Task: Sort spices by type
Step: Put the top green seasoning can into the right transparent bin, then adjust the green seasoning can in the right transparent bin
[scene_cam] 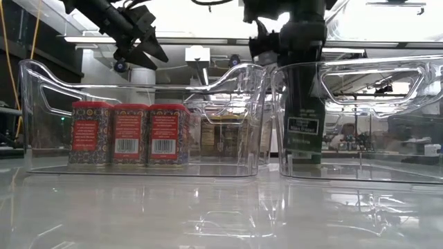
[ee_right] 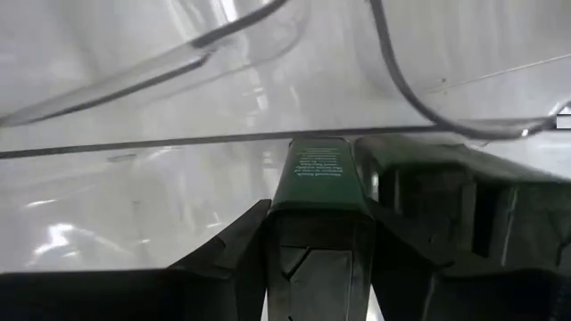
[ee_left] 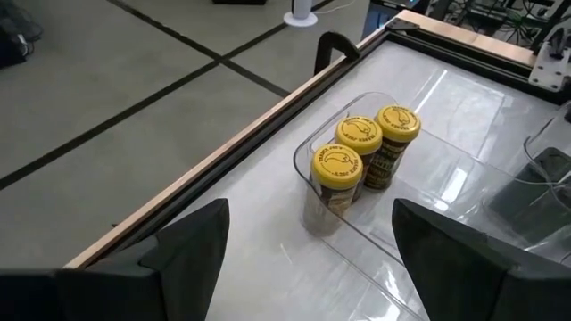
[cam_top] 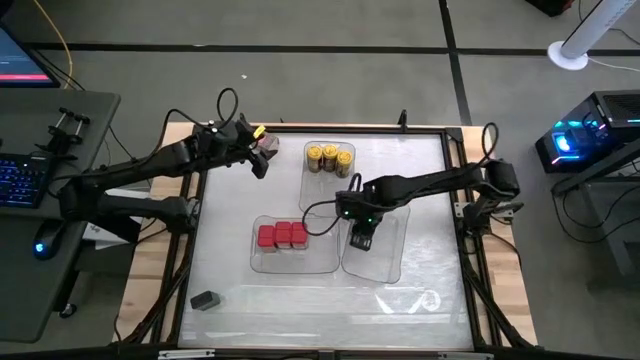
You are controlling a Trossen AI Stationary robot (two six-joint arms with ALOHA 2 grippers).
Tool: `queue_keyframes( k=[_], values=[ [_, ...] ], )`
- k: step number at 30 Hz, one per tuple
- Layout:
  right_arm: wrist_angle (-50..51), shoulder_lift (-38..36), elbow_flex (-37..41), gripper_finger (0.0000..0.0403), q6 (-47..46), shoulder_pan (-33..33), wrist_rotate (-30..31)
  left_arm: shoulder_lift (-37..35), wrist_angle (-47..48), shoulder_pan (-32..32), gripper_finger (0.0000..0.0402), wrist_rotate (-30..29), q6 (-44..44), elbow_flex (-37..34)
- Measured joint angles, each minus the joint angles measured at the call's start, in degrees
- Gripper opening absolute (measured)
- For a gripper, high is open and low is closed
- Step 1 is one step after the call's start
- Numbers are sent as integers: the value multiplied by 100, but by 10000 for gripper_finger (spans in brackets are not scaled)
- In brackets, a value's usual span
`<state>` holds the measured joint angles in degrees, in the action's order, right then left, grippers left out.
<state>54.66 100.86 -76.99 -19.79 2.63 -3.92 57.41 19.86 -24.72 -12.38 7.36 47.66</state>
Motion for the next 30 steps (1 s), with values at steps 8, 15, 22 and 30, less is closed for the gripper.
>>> queue_keyframes(
  k=[8, 15, 22, 30],
  values=[
    [-251, 158, 0, 168, 275, 0, 112, 0, 3, 1, 300, 0, -5, 0],
    [-324, 155, -2, 225, 237, 0, 115, 0, 18, 3, 300, 0, -7, 0],
    [182, 153, -711, 257, 752, -11, 95, 0, 186, 1, 300, 0, -7, 0],
    [1338, 15, -1256, 235, 1228, -11, 268, 0, 304, 1, 300, -2, -121, 0]
  ],
)
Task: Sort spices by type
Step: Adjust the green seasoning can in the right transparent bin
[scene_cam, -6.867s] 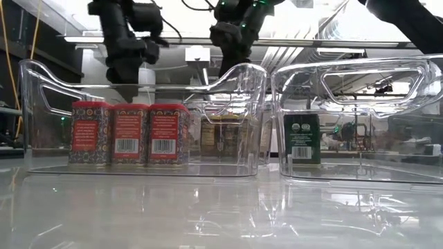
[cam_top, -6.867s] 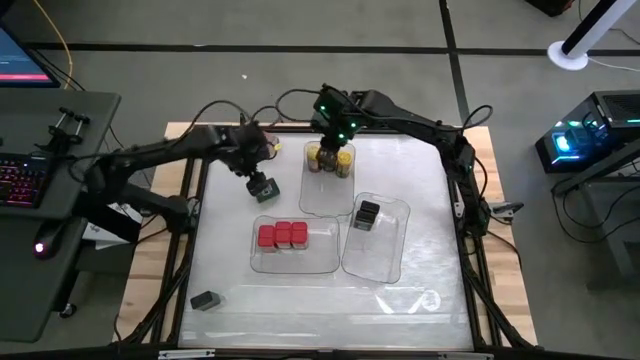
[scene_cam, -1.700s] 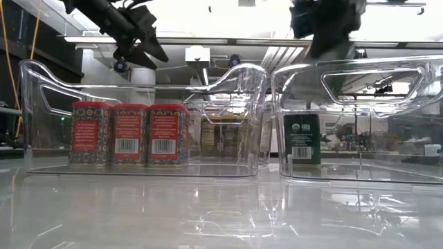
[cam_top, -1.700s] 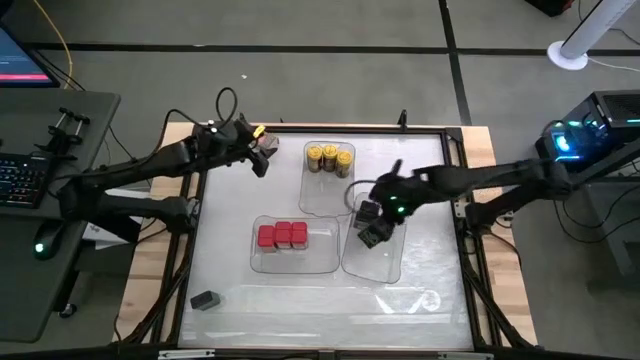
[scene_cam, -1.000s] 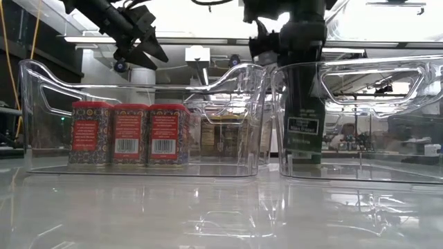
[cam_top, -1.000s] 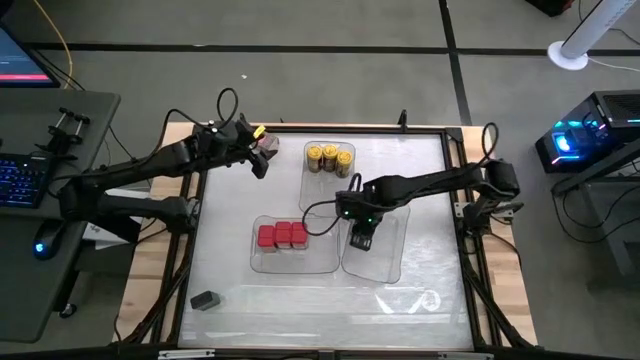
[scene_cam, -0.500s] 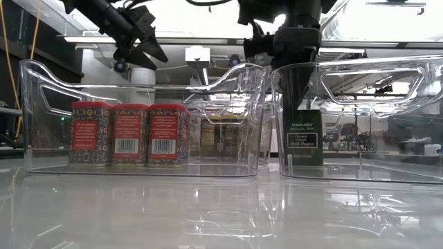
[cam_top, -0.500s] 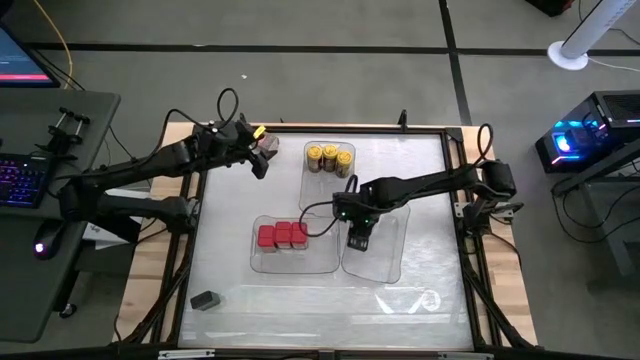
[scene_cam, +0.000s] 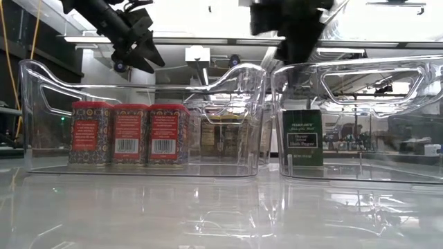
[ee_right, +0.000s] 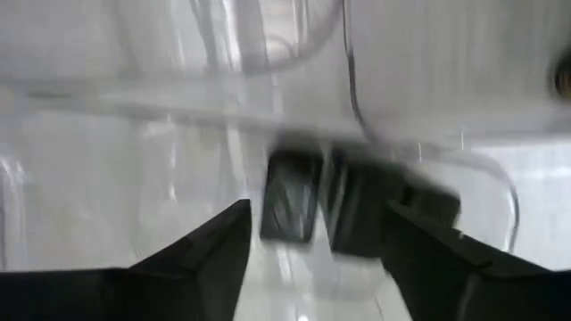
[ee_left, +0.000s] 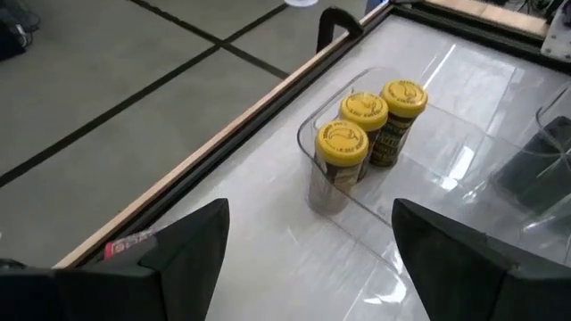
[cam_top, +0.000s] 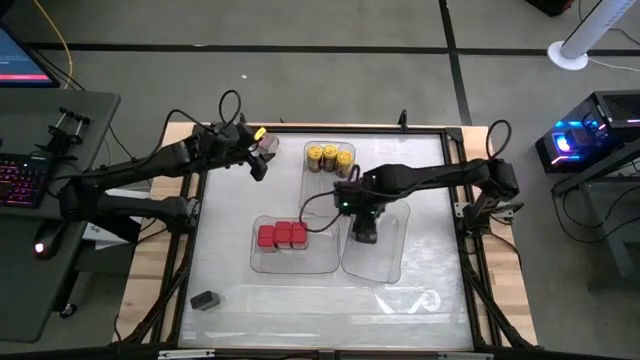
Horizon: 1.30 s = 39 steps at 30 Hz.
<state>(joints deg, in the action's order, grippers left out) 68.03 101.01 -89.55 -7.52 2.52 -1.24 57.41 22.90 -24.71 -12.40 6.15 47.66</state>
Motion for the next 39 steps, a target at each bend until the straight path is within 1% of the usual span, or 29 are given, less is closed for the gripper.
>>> queue_keyframes(
  k=[2, 4, 8, 9, 10, 13, 16, 18, 23, 27, 32, 36, 39],
  values=[
    [131, -239, 368, 205, -69, 10, 104, 0, 126, 0, 300, -12, -1, 0],
    [140, -587, 873, 160, -312, 14, 139, 0, 306, -2, 300, -22, -28, 0],
    [-238, -1462, 1953, 39, -826, -25, 149, 0, 629, -2, 300, -26, -11, 0],
    [-439, -1601, 2195, 20, -890, -48, 147, 0, 650, -2, 300, -28, 21, 0],
    [-657, -1707, 2411, 13, -933, -100, 123, 0, 648, -2, 300, -28, 67, 0],
    [-1169, -1754, 2870, 17, -1050, -288, 151, 1, 633, 0, 300, -21, 112, 0],
    [-1306, -1584, 3131, 4, -980, -444, 177, 2, 633, 0, 300, -21, 115, 0],
    [-1410, -1481, 3245, 5, -900, -520, 315, 2, 636, 0, 300, -21, 122, 0],
    [-1842, -1375, 3321, 2, -612, -700, 560, 0, 639, 0, 300, -21, 208, 0],
    [-2046, -1362, 3313, 3, -413, -820, 556, 0, 642, 0, 300, -20, 319, 0],
    [-2381, -1361, 3310, 2, -397, -891, 532, 2, 643, 0, 300, -20, 426, 0],
    [-2388, -1365, 3310, 1, -380, -892, 523, 0, 644, 0, 300, -20, 424, 0],
    [-2238, -1368, 3305, 1, -274, -892, 382, 0, 644, 0, 300, -20, 424, 0]
  ],
)
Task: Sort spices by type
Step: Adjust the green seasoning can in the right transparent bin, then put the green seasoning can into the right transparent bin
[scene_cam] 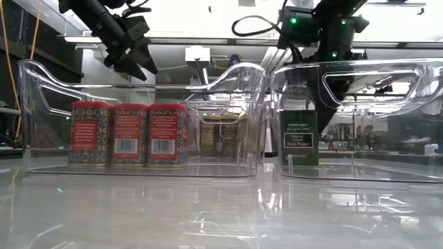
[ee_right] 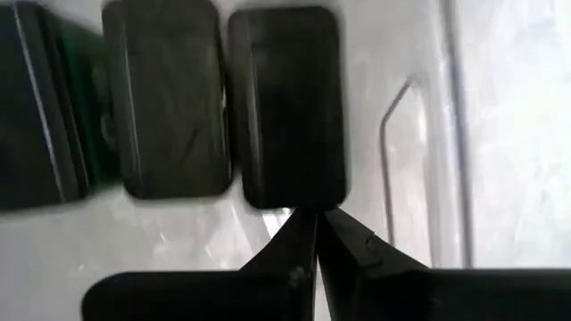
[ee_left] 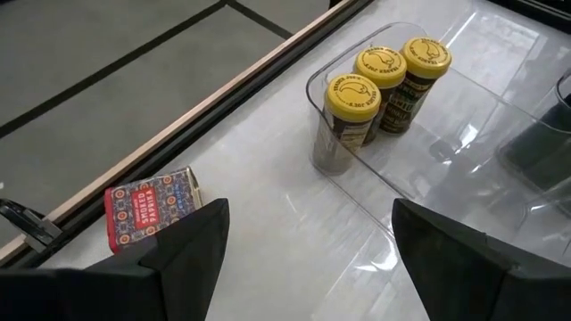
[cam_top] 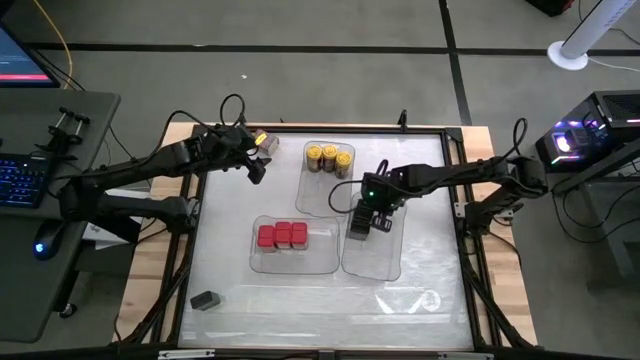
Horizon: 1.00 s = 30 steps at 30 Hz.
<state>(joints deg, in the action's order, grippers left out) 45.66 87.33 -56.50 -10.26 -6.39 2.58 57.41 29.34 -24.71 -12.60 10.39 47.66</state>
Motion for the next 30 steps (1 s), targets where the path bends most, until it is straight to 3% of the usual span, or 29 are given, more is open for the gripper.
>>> queue_keyframes(
  k=[8, 15, 20, 25, 30],
  values=[
    [751, -110, -37, 1, 252, 0, -131, -4, 55, -2, 300, 29, -164, 0],
    [799, -545, -279, 1, 273, -3, 244, -279, 1684, 427, 300, 1830, 707, 0],
    [461, -713, -286, 1, 122, -186, 698, -452, 2979, 2033, 300, 2164, 1837, 20],
    [179, -719, -288, 0, 129, -505, 810, -246, 3293, 4131, 296, 2170, 3288, 411],
    [130, -729, -286, 0, 133, -697, 787, 298, 3652, 5785, 294, 1941, 4591, 806]
  ],
)
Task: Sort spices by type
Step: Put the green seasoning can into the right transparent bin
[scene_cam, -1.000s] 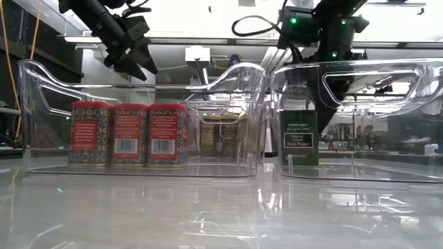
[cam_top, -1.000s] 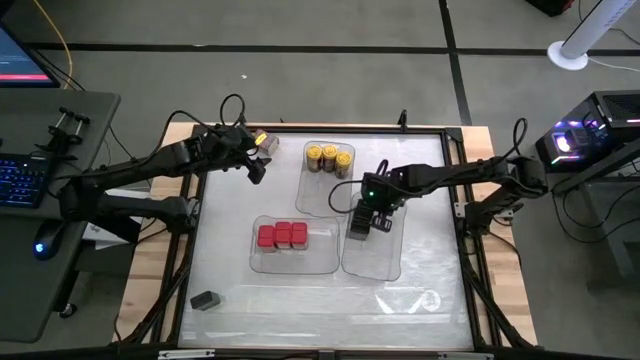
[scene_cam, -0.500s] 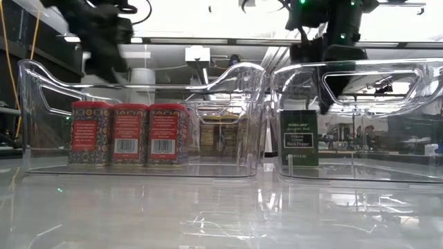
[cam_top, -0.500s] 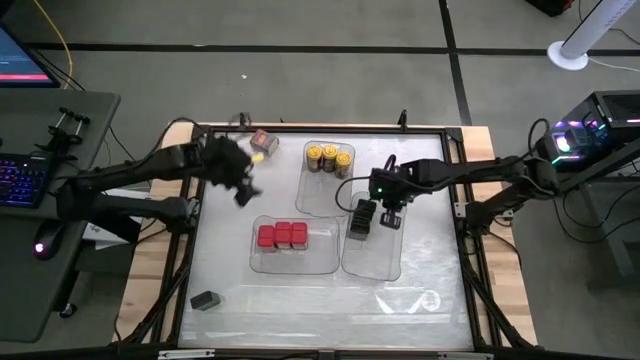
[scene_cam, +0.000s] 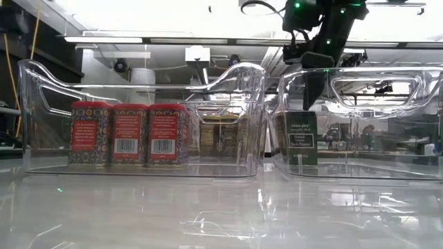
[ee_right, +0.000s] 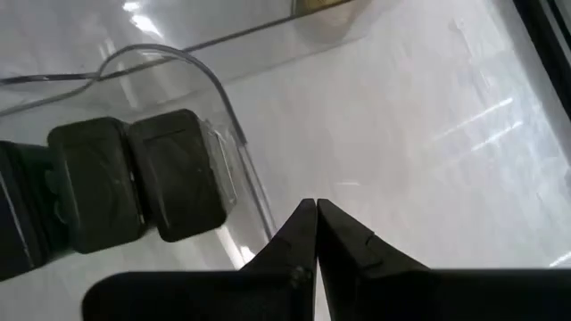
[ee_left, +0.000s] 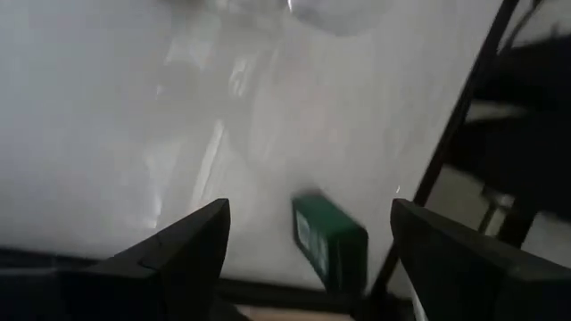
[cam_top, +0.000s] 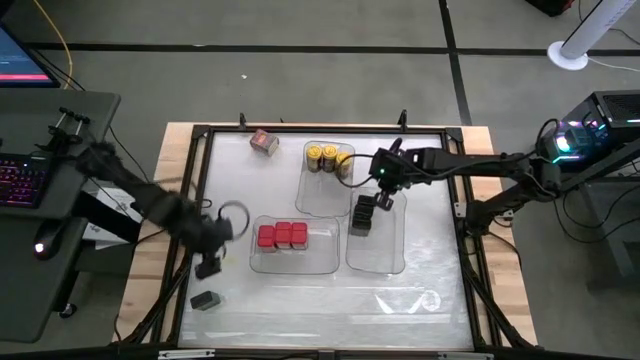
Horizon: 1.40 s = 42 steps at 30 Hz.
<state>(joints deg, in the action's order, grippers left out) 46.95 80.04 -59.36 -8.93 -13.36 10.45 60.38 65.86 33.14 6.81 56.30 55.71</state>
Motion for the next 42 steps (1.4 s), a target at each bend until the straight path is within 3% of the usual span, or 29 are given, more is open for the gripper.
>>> queue_keyframes(
  k=[8, 13, 16, 27, 36, 39, 42],
  values=[
    [-132, -106, 0, 0, 340, -16, -200, 845, -267, 1957, 294, -202, 1556, 212],
    [-139, -109, 1, 0, 243, -16, -200, 1013, -869, 2644, 294, -421, 2892, 230],
    [-179, -109, 0, 0, 249, -16, -202, 1224, -948, 2923, 294, -483, 3269, 230],
    [-419, -109, -1, 0, 236, -16, -202, 2328, -745, 3081, 294, -712, 3246, 222],
    [-500, -109, 1, 0, 236, -16, -202, 2709, -810, 3081, 288, -704, 3516, 222],
    [-500, -109, 1, 0, 236, -16, -202, 2790, -1019, 3080, 257, -687, 3518, 224],
    [-496, -109, 1, 0, 234, -16, -204, 2914, -1178, 3078, 198, -683, 3519, 224]
  ],
)
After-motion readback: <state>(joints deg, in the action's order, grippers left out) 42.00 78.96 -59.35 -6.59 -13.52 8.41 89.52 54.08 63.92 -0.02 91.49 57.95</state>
